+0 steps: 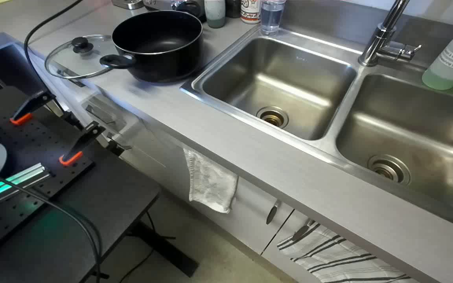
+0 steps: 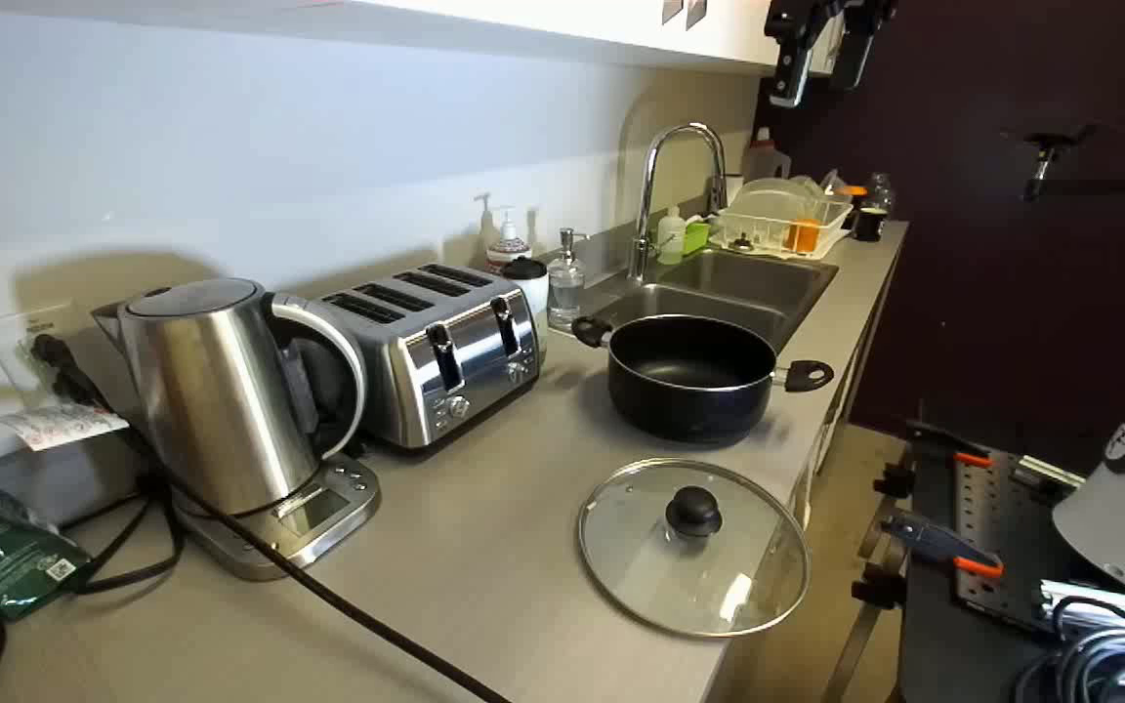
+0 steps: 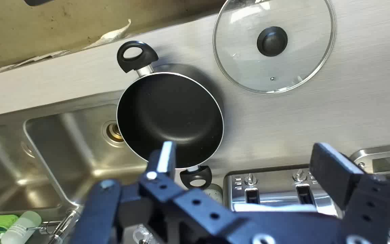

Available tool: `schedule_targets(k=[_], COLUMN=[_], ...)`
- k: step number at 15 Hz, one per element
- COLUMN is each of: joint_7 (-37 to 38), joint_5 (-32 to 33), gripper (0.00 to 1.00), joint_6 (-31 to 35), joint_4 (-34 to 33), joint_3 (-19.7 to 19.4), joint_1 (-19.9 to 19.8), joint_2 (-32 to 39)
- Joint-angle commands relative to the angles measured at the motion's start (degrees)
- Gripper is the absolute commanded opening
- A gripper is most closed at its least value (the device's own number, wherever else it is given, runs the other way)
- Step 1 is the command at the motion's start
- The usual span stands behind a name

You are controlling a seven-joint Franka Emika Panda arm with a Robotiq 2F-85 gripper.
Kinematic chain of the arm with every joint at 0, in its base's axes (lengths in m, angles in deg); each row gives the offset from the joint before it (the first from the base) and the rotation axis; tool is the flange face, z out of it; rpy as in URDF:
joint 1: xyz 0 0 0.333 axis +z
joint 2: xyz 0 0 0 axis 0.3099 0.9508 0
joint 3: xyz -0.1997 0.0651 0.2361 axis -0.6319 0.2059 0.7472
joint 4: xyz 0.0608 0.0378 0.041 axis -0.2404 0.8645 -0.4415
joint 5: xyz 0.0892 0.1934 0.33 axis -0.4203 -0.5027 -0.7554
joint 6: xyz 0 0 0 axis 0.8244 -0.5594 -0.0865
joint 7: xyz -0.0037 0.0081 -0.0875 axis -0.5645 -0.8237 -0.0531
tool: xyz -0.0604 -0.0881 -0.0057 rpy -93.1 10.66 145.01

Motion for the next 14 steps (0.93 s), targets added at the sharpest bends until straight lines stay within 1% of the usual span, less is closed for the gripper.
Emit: schedule_targets(k=[1,9,14], joint_7=[0.68,0.11,-4.48], joint_5=[0.75,1.05,2.13], gripper=[1.0,1.0,1.0], joint_6=[-0.1,0.1,0.22], joint_4=[-0.11,0.01,0.2], joint_3=[-1.09,-1.33,-1.29], joint_1=[1.46,1.78,3.64], joint_2=[0.36,0.51,3.19])
